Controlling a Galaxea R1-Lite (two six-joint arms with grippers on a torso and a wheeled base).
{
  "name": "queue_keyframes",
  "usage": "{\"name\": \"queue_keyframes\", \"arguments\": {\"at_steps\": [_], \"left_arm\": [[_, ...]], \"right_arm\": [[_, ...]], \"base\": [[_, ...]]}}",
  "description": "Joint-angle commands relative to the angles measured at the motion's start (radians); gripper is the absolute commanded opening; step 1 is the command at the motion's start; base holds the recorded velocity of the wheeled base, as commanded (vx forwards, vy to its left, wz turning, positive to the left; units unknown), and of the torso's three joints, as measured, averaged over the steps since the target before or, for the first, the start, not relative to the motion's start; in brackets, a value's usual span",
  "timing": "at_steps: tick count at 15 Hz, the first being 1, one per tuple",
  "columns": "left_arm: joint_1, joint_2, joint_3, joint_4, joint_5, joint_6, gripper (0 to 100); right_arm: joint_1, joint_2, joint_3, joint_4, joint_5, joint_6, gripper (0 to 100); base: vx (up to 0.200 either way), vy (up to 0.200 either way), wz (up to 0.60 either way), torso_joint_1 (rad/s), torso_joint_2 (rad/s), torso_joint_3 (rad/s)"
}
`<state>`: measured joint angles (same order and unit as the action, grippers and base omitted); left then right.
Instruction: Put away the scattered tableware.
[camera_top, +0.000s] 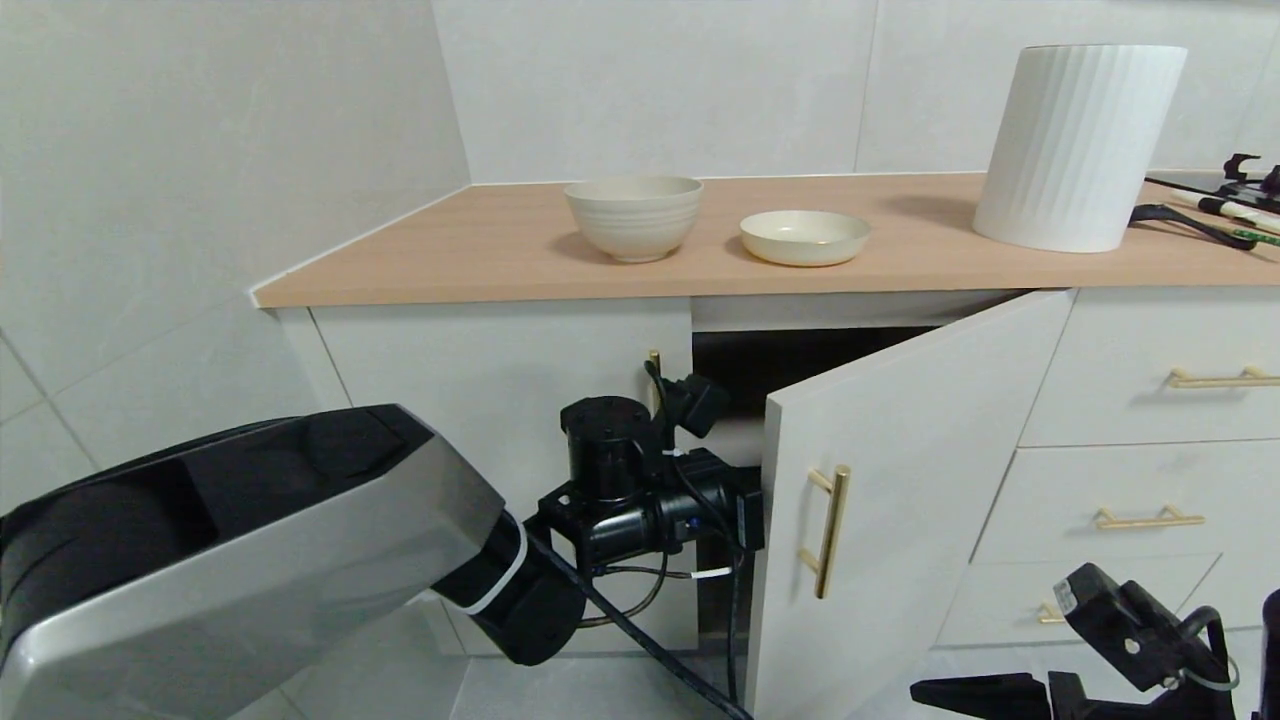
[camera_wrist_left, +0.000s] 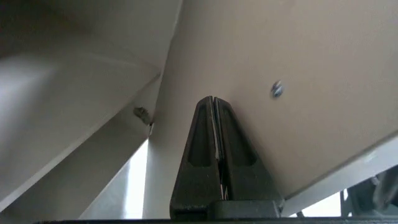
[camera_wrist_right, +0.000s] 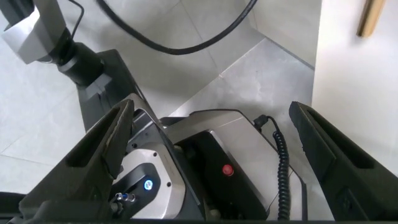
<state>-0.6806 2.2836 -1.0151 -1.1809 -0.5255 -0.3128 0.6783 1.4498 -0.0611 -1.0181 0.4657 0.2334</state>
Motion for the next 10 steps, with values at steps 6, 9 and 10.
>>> {"name": "queue_keyframes", "arguments": {"at_steps": [6, 9, 10], "left_arm": [[-0.025, -0.007, -0.022, 0.001, 0.002, 0.000, 0], [-0.025, 0.036, -0.066, 0.006, 0.002, 0.000, 0], [-0.025, 0.050, -0.072, 0.007, 0.002, 0.000, 0]], "right_arm": [[0.001, 0.001, 0.000, 0.000, 0.001, 0.001, 100], [0.001, 0.001, 0.000, 0.000, 0.001, 0.000, 100], [0.001, 0.001, 0.000, 0.000, 0.001, 0.000, 100]], "base": [[-0.200, 0.000, 0.00, 0.006, 0.00, 0.002], [0.000, 0.000, 0.00, 0.000, 0.00, 0.000], [0.000, 0.000, 0.00, 0.000, 0.00, 0.000]]}}
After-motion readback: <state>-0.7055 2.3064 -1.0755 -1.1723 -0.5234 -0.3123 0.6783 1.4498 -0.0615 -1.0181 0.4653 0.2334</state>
